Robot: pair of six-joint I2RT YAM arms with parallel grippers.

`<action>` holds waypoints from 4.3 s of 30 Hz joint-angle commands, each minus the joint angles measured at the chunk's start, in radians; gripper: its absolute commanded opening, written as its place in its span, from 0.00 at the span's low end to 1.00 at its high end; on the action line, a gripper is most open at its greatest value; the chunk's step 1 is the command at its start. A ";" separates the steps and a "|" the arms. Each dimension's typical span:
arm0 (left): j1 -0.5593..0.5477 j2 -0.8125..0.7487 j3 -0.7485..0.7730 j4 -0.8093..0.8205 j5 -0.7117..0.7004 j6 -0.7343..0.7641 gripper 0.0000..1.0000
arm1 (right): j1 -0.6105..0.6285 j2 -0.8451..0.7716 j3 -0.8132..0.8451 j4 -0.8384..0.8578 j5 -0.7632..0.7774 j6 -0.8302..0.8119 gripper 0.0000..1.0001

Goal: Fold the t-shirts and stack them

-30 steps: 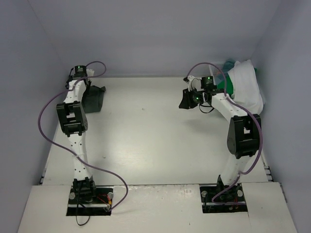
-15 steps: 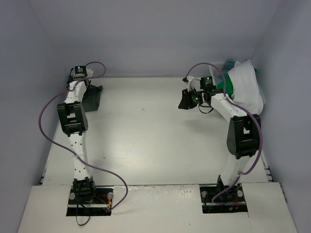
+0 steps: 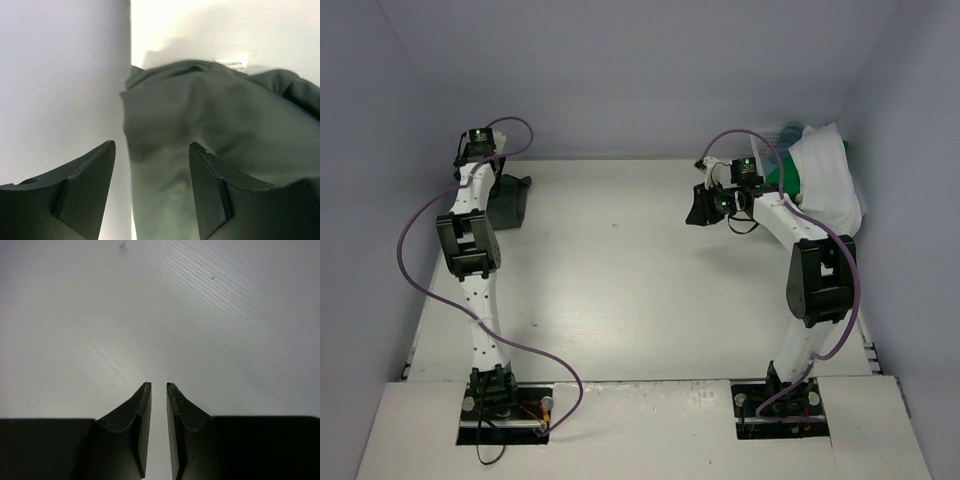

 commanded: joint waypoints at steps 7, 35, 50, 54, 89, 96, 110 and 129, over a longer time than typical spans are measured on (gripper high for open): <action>0.007 -0.245 -0.018 -0.104 0.166 -0.153 0.55 | 0.004 -0.086 -0.004 0.049 0.021 -0.015 0.10; -0.231 -1.133 -0.657 -0.545 0.892 -0.112 0.61 | -0.297 -0.605 -0.276 0.043 0.729 -0.279 0.48; -0.231 -1.223 -0.934 -0.422 0.784 -0.066 0.62 | -0.603 -0.577 -0.250 -0.015 0.494 -0.337 0.49; -0.231 -1.227 -0.937 -0.409 0.781 -0.066 0.62 | -0.605 -0.516 -0.196 -0.038 0.424 -0.323 0.49; -0.226 -1.186 -0.926 -0.389 0.758 -0.081 0.62 | -0.488 -0.063 0.232 -0.099 0.331 -0.238 0.53; -0.224 -1.184 -0.926 -0.391 0.755 -0.085 0.62 | -0.487 -0.043 0.226 -0.064 0.460 -0.235 0.52; -0.224 -1.199 -0.942 -0.383 0.752 -0.086 0.62 | -0.482 -0.114 0.183 -0.027 0.548 -0.250 0.00; -0.223 -1.184 -0.965 -0.365 0.740 -0.094 0.62 | -0.338 -0.450 0.486 -0.233 0.204 -0.331 0.00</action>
